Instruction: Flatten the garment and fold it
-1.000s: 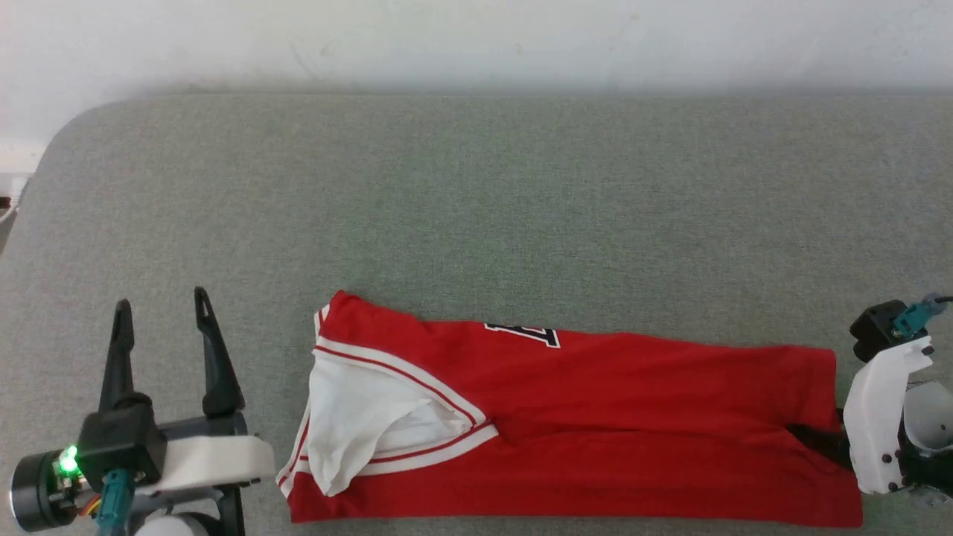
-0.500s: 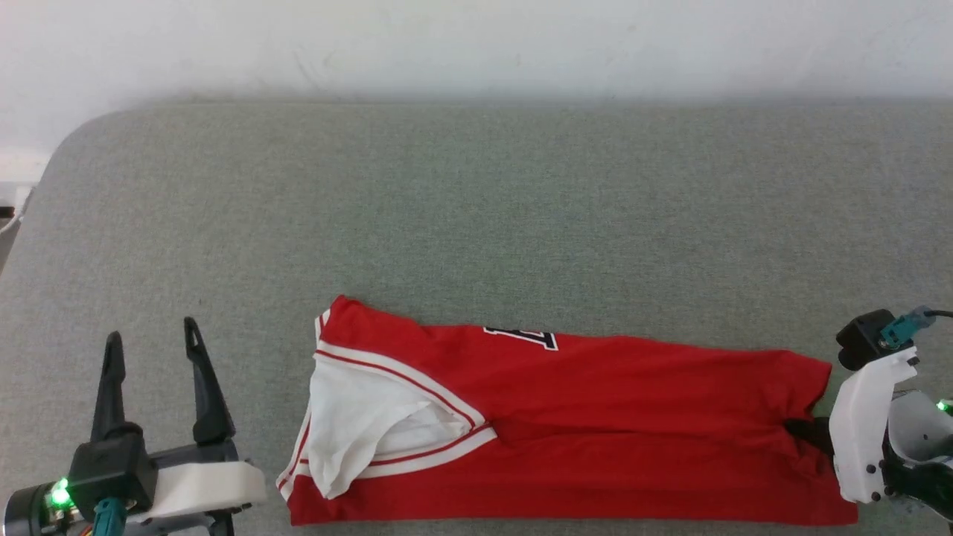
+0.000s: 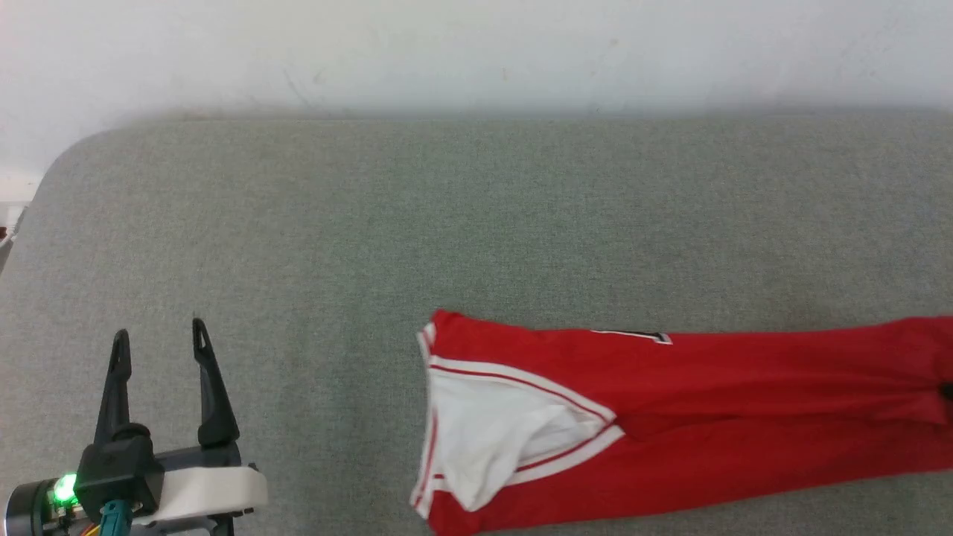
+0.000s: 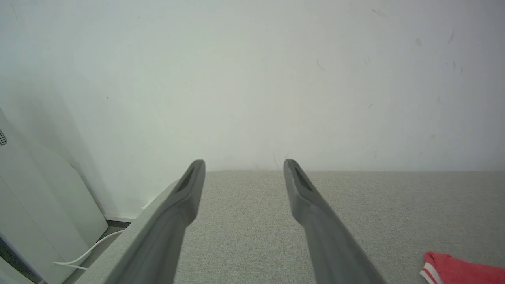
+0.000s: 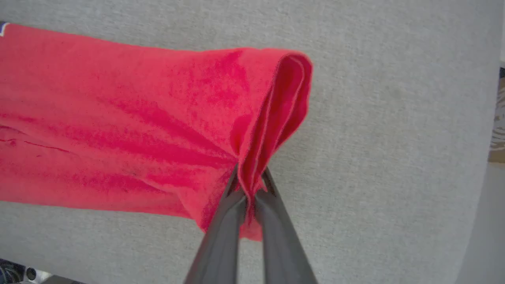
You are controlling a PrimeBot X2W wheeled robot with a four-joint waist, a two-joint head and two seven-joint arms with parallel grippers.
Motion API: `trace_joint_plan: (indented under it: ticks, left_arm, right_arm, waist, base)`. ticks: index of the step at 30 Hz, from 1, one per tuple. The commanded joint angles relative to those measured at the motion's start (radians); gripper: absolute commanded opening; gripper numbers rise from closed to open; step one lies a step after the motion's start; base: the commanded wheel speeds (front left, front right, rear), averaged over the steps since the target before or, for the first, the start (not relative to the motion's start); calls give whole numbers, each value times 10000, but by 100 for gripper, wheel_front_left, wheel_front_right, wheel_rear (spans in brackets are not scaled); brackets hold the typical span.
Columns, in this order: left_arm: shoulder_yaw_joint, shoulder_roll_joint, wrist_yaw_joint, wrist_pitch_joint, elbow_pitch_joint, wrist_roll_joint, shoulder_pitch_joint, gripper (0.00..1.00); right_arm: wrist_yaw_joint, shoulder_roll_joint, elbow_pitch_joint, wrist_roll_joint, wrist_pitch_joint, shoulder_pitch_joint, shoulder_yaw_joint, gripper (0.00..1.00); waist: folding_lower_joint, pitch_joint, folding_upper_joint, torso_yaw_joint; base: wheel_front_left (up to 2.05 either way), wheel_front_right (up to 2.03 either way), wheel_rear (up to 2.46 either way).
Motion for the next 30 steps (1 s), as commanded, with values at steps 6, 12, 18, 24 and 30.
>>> trace_joint_plan:
  ticks: [6,12,18,24,30]
  left_arm:
    - [-33,-120,-125,-47,56,183,136,100]
    - [-46,-139,-224,-47,112,201,181,100]
    - [-88,-174,-262,-47,108,232,85,100]
    - [-314,-235,-322,-47,215,267,-198,100]
    - [-499,-285,-376,-47,286,268,-453,100]
  right_arm:
    - [-7,-257,370,-128,75,539,-419,0]
    - [-7,-353,-1676,-132,88,875,-62,0]
    - [-7,29,-4418,-29,403,691,378,0]
    - [-7,938,-5726,-182,772,-560,1627,0]
    - [-7,2033,-5219,-620,884,-2552,3607,0]
  waist:
    - [0,-27,-1,-20]
    - [0,-104,-1,1]
    - [0,15,-1,71]
    - [0,232,-1,355]
    - [0,464,-1,769]
  base:
    - [0,0,0]
    - [0,0,0]
    - [0,0,0]
    - [0,0,0]
    - [0,0,0]
